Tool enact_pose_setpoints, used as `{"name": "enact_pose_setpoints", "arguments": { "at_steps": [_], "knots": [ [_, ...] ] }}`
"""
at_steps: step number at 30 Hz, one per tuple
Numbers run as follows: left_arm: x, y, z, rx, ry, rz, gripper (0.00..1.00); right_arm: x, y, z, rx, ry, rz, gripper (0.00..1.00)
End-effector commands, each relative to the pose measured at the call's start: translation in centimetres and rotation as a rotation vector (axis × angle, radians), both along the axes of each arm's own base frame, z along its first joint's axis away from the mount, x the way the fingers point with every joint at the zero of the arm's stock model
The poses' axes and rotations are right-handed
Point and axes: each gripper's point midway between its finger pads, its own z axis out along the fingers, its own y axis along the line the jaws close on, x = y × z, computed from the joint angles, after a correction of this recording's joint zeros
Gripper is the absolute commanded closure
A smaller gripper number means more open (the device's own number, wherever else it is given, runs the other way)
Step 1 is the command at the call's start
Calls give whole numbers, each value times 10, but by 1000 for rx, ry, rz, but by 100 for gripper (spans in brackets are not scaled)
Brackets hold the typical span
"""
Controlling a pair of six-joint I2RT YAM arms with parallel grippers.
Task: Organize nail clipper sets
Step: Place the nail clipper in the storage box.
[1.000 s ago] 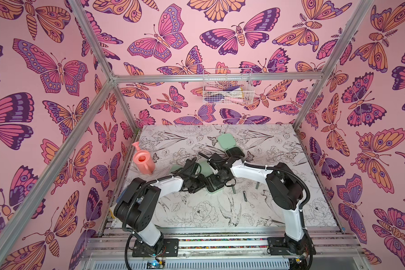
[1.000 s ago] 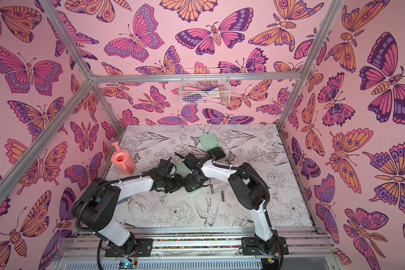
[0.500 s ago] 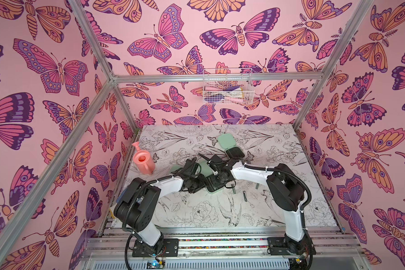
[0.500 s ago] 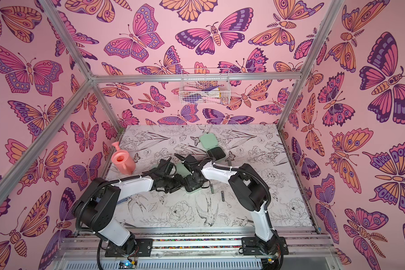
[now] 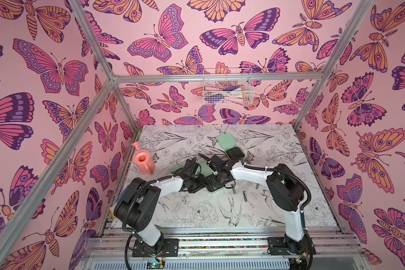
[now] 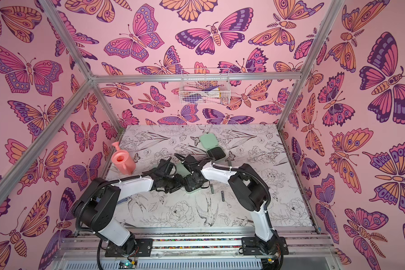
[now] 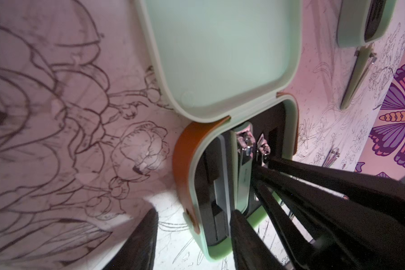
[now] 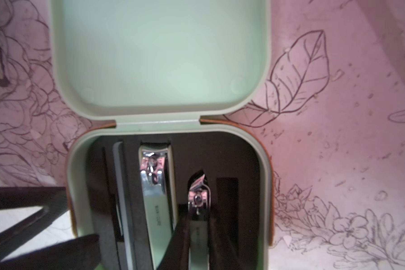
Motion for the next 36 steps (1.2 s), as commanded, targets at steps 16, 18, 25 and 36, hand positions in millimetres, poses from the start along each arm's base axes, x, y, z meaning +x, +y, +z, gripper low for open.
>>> {"name": "enact_pose_setpoints", "arguments": {
  "at_steps": [16, 18, 25, 36],
  "knots": [
    [-18, 8, -21, 40, 76, -3, 47, -5, 0, -3, -45, 41, -1, 69],
    [-18, 8, -21, 41, 76, -2, 47, -5, 2, 3, -35, 35, 3, 69],
    [-18, 8, -21, 42, 77, -2, 47, -3, 5, 28, 3, 10, 8, 67],
    [-18, 9, -20, 41, 75, 0, 47, -15, -4, 32, -3, 31, 9, 80]
  ]
}}
